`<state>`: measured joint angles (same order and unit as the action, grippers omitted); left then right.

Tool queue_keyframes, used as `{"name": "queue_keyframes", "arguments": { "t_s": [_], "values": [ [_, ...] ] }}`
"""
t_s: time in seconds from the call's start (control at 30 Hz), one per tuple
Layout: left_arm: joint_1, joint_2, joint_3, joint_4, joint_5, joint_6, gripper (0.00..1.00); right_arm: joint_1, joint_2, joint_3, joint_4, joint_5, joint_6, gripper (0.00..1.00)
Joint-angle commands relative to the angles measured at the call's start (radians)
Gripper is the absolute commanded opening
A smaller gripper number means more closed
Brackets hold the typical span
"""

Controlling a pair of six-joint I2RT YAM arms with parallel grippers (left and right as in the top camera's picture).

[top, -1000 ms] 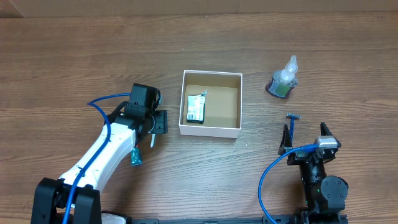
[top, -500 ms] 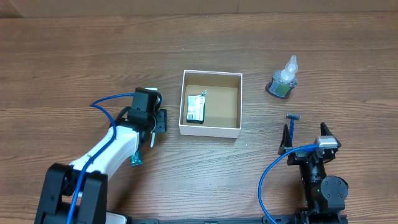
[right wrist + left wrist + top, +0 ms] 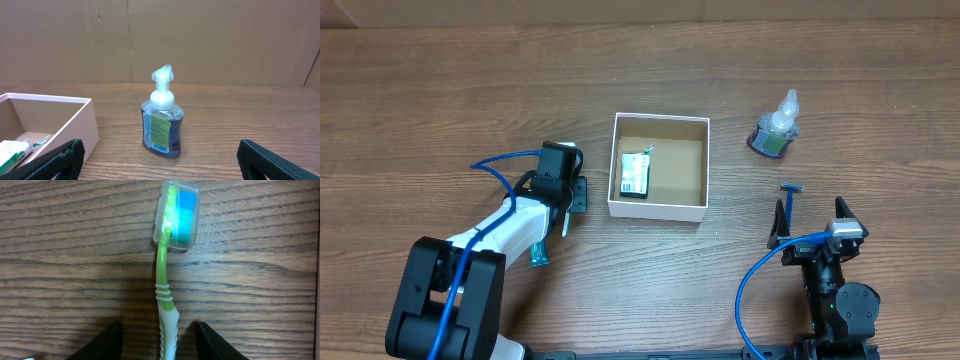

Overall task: Pack container
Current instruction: 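Lower left gripper and grasp the green toothbrush handle, then lift the toothbrush and place it into the box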

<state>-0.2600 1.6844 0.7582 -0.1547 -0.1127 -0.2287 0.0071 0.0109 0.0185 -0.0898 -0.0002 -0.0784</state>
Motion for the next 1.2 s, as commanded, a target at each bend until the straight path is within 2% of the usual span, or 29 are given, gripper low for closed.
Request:
{"name": "queue_keyframes", "arguments": {
  "t_s": [0.0,0.1,0.23,0.4,0.73,1.03,1.1,1.13,1.17],
  "values": [
    [0.005,0.015,-0.005,0.002,-0.002,0.005,0.40,-0.003,-0.008,-0.011,0.005,-0.002,-0.001,1.00],
    [0.005,0.014,0.003,0.002,-0.002,0.005,0.27,-0.003,-0.008,-0.011,0.005,-0.002,-0.001,1.00],
    [0.005,0.014,0.004,0.003,-0.001,0.005,0.23,-0.003,-0.008,-0.011,0.005,-0.002,-0.001,1.00],
    [0.005,0.013,0.017,0.002,-0.001,0.005,0.11,-0.003,-0.008,-0.011,0.005,-0.002,-0.001,1.00],
    [0.005,-0.071,0.097,-0.057,0.001,0.005,0.14,-0.003,-0.008,-0.011,0.005,-0.002,-0.001,1.00],
    [0.003,-0.183,0.255,-0.295,0.001,0.004,0.14,-0.003,-0.008,-0.011,0.005,-0.002,-0.001,1.00],
    [0.003,-0.189,0.262,-0.334,0.002,0.004,0.19,-0.003,-0.008,-0.011,0.005,-0.002,-0.001,1.00],
    [0.003,-0.187,0.259,-0.351,0.002,0.004,0.26,-0.003,-0.008,-0.011,0.005,-0.002,-0.001,1.00],
    [0.003,-0.180,0.254,-0.365,0.002,0.004,0.29,-0.003,-0.008,-0.011,0.005,-0.002,-0.001,1.00]
  ]
}}
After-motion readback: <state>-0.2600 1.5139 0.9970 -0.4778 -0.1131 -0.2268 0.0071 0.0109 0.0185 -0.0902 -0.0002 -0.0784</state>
